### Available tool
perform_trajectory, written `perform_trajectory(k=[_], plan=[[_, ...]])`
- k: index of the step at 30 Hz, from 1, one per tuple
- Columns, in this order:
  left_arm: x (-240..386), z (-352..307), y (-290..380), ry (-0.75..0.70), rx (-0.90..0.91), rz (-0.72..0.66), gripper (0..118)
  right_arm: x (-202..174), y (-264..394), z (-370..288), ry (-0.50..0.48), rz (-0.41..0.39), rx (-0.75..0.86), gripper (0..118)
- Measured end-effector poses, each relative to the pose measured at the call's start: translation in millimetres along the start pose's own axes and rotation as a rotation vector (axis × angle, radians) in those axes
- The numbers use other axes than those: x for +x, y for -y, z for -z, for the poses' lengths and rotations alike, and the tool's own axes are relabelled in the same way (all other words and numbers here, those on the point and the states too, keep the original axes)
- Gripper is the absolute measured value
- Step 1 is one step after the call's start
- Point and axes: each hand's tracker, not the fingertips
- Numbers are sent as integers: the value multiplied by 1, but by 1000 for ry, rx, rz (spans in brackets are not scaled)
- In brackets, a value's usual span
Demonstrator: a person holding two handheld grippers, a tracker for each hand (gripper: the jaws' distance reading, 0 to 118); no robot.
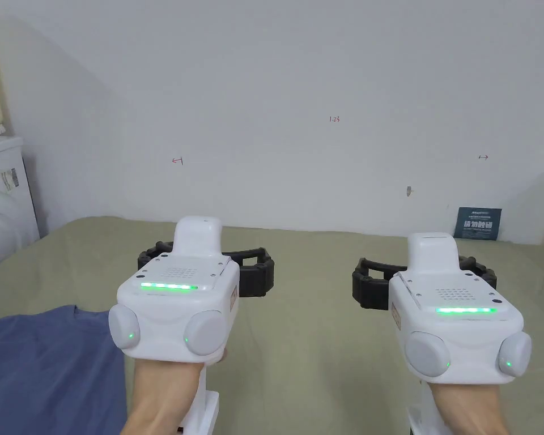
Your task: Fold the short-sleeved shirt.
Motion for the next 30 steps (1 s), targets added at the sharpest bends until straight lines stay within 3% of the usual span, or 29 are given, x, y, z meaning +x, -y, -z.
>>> perform_trajectory(k=[30], plan=[[-4, -4, -3, -6, 0, 13, 118, 6, -2, 0, 13, 40, -9, 118]])
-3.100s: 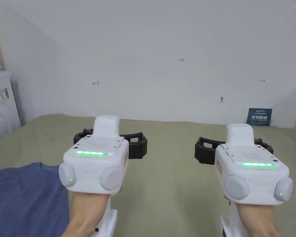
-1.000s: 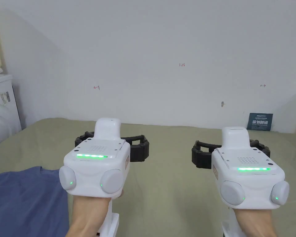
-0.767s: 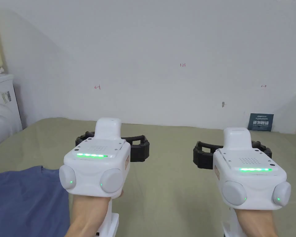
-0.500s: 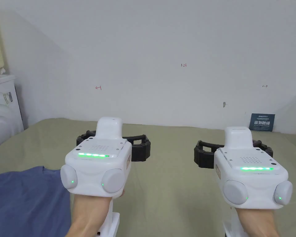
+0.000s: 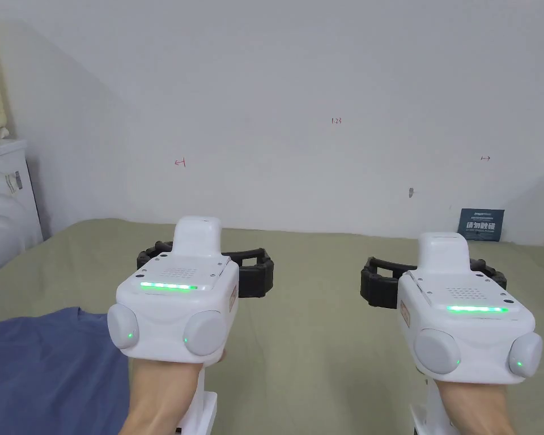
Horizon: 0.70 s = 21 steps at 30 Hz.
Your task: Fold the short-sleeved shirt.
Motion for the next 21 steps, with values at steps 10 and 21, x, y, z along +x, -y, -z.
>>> perform_trajectory(k=[10, 21], plan=[[-2, 1, 1, -24, 5, -7, 118, 3, 2, -2, -11, 11, 20, 118], [-5, 0, 2, -14, 4, -1, 118, 3, 4, 1, -10, 6, 5, 118]])
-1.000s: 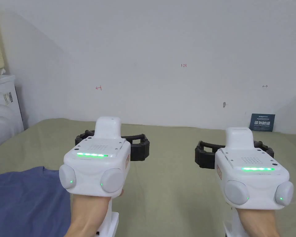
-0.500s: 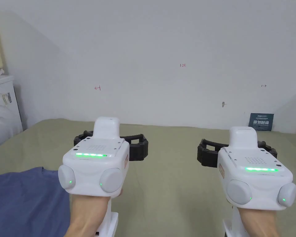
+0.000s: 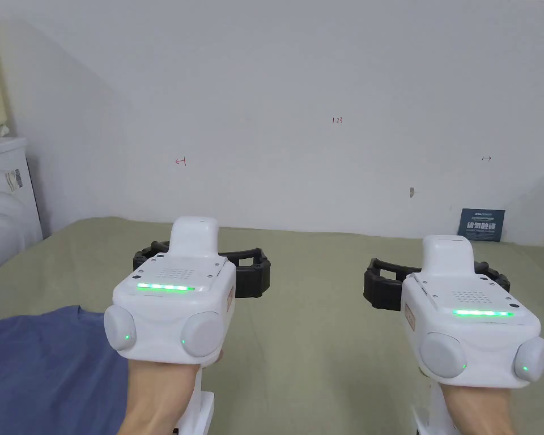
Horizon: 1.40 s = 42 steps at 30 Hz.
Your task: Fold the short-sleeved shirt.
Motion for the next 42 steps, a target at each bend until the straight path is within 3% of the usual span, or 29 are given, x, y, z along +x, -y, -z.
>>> perform_trajectory(k=[2, 3, 4, 5, 6, 7, 12, 19, 23, 27, 39, 42], plan=[[-1, -1, 0, -3, 1, -1, 118, 0, 0, -1, -2, -2, -13, 111], [-2, -1, -1, 2, -3, -1, 117, 0, 0, -3, -4, -1, -6, 94], [-2, -1, 0, 9, -2, -2, 107, 0, 0, -5, 3, -4, 6, 58], [-2, -3, 0, 36, 2, -6, 65, -1, 0, -4, 27, -11, 6, 0], [-2, -2, 0, 32, -5, -2, 9, 0, 0, -4, 53, 2, -7, 0], [-1, 1, 1, -16, -17, 18, 0, 4, -4, -5, 38, 11, 7, 0], [1, 0, 0, 22, -10, 1, 0, 6, -6, -6, 40, -26, 0, 0], [0, -1, -2, 14, -13, 6, 0, 6, -10, 0, 34, -16, -14, 0], [-19, -3, 0, -35, -17, -4, 0, -13, -12, 9, -16, -2, -31, 0], [-56, -15, 1, -116, -21, -28, 0, -54, -10, 15, -94, -42, -13, 0], [-207, -108, 8, -510, -47, -39, 0, -221, -8, 18, -489, -6, -27, 0], [-233, -129, 11, -568, -55, -42, 0, -250, -5, 13, -541, -12, -27, 0]])
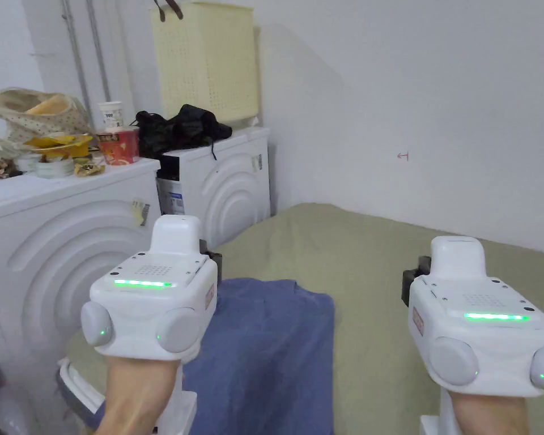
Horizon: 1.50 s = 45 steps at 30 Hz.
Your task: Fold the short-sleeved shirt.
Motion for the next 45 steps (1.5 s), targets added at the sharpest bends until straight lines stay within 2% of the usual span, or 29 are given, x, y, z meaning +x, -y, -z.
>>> perform_trajectory(k=[6, 13, 18, 25, 28, 31, 36, 37, 38, 39, 40, 41, 42, 45], plan=[[-23, 14, 7, -54, -20, 5, 0, -27, 7, 14, -54, -9, -11, 0], [-23, 34, 10, -59, -32, 6, 0, -35, 9, 27, -68, -8, -34, 0], [-16, 73, 21, -24, -84, -18, 0, -37, 20, 44, -65, -25, -55, 0], [16, 188, 72, 82, -306, -14, 0, -21, 71, 86, -33, -4, -183, 0], [38, 255, 102, 157, -443, 20, 0, -15, 97, 108, -23, -13, -238, 0], [59, 308, 128, 246, -607, -14, 0, -8, 115, 126, -10, -10, -270, 0], [82, 361, 160, 258, -776, 0, 1, 2, 136, 146, 3, -6, -318, 0], [86, 362, 163, 244, -793, 28, 6, 3, 140, 148, 3, -5, -325, 0], [89, 366, 166, 240, -799, 58, 18, 4, 142, 148, 5, -7, -330, 0], [91, 369, 168, 283, -809, 60, 44, 5, 146, 149, 4, -11, -334, 0], [92, 373, 169, 294, -835, 53, 86, 5, 148, 150, 4, -16, -341, 0], [93, 369, 170, 305, -847, 41, 108, 6, 150, 151, 3, -16, -345, 0], [95, 371, 172, 333, -883, 48, 117, 7, 151, 151, 4, -13, -348, 0], [104, 363, 177, 272, -890, 115, 117, 9, 153, 150, 6, 1, -354, 0]])
